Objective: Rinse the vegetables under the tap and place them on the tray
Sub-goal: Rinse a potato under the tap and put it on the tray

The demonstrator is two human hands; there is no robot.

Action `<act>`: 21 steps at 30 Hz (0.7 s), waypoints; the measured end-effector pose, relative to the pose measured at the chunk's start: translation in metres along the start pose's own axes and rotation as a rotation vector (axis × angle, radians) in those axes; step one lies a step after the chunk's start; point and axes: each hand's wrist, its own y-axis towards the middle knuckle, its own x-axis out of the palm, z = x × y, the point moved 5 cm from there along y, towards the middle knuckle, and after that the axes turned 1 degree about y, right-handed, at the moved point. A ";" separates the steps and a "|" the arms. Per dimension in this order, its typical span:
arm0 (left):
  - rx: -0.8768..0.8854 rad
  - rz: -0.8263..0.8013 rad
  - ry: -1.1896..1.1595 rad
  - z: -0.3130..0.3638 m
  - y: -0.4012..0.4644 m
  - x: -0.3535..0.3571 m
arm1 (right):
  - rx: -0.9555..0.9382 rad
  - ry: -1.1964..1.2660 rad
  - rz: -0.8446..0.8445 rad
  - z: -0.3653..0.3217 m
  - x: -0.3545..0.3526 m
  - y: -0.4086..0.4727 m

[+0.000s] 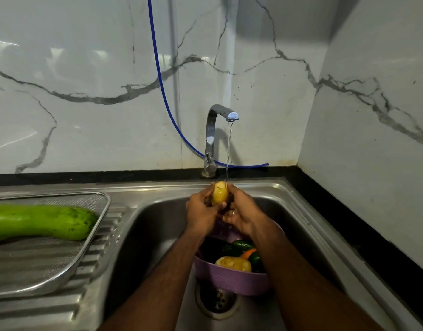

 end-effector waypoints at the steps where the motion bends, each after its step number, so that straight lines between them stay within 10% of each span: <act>1: 0.003 0.007 -0.001 -0.001 0.000 -0.001 | -0.005 0.002 -0.027 -0.001 0.001 -0.002; 21: 0.011 -0.074 -0.009 -0.001 0.001 -0.002 | -0.152 -0.292 -0.083 -0.008 0.000 -0.006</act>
